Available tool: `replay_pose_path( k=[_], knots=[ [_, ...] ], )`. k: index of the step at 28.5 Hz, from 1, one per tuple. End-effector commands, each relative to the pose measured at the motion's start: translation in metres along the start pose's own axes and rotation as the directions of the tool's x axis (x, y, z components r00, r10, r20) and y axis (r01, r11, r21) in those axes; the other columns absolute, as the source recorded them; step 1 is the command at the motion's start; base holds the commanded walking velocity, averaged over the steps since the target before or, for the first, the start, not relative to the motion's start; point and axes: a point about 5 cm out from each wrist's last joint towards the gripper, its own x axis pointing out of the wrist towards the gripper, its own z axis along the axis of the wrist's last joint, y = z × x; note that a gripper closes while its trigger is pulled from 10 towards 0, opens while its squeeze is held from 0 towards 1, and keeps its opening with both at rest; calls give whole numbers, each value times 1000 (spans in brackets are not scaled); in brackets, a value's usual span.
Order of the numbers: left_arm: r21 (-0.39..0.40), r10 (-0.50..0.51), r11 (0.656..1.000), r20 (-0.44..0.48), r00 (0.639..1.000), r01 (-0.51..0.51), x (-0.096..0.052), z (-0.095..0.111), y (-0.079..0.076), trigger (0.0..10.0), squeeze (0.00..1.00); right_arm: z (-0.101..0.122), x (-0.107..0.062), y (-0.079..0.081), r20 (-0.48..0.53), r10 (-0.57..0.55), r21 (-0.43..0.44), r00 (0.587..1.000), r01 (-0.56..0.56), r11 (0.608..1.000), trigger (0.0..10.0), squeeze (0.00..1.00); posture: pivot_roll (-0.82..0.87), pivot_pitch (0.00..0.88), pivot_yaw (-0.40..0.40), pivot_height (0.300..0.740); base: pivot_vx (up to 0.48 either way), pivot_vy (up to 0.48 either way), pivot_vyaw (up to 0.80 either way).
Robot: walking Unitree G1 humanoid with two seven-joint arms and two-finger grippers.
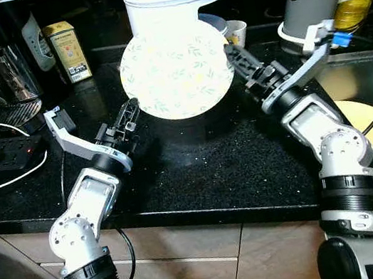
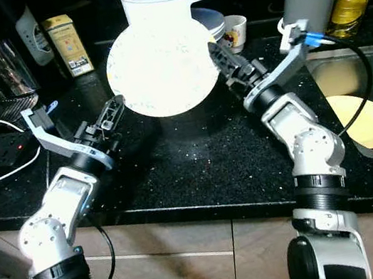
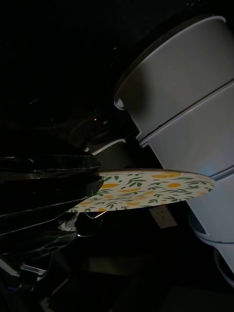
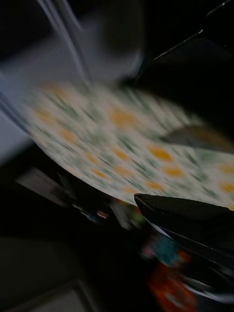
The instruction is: Kitchen organization
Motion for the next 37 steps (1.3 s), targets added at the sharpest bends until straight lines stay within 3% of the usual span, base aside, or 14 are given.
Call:
replay_pose_path(
  k=[1,4,5,6,23,24,25,29,31,32,33,35,36,37],
  knots=[
    [-1,-12,1000,8,1000,12,-1,2,-2,0,0,0,2,10,-8,62,2,998,-62,998,10000,0,22,0,8,740,0,0,0],
    [-3,-14,1000,3,1000,14,0,0,-2,0,0,0,3,14,-3,86,20,996,-86,996,10000,0,21,0,11,740,0,0,0],
    [-1,-17,1000,-2,1000,17,0,-1,-2,0,0,0,3,15,-3,92,21,996,-92,995,1882,0,19,0,12,740,0,0,0],
    [1,-20,1000,-7,1000,20,0,-1,-3,0,0,0,3,15,-1,97,22,995,-97,995,0,0,19,0,12,740,0,0,0],
    [69,12,998,-12,1000,-11,-3,1,3,0,0,4,0,13,21,85,30,996,-85,996,0,0,23,0,9,740,0,0,0],
    [94,32,995,-10,999,-31,-4,1,5,7059,1000,4,0,13,23,83,31,996,-84,996,0,0,25,0,10,740,0,0,0],
    [116,22,993,-18,1000,-20,-4,1,4,10000,1000,4,0,12,26,81,33,996,-82,996,0,0,26,0,10,740,0,0,0],
    [184,13,983,-42,999,-5,-5,-1,1,10000,1000,4,0,10,39,66,40,997,-68,997,0,0,28,0,11,740,0,0,0],
    [420,74,906,-38,996,-51,-9,-1,5,10000,1000,7,0,5,80,22,50,997,-26,998,0,0,28,0,11,740,0,0,0],
    [420,74,906,-38,996,-51,-9,-1,5,10000,1000,7,0,5,80,22,50,997,-26,998,0,0,28,0,11,740,0,0,0],
    [533,101,843,-29,995,-70,-11,0,7,10000,1000,10,-1,1,104,-3,51,995,-2,999,0,0,29,0,12,740,0,0,0],
    [658,123,748,-1,992,-92,-14,3,8,10000,1000,14,-2,-4,140,-43,55,989,35,998,0,0,29,0,12,740,0,0,0],
    [724,141,678,39,989,-125,-18,7,9,10000,286,19,-2,-9,170,-71,62,983,61,996,0,0,30,0,12,740,0,0,0],
    [735,147,663,55,988,-140,-20,9,10,10000,0,21,-3,-9,180,-70,57,981,61,997,1529,0,30,0,12,740,0,0,0]
  ],
)
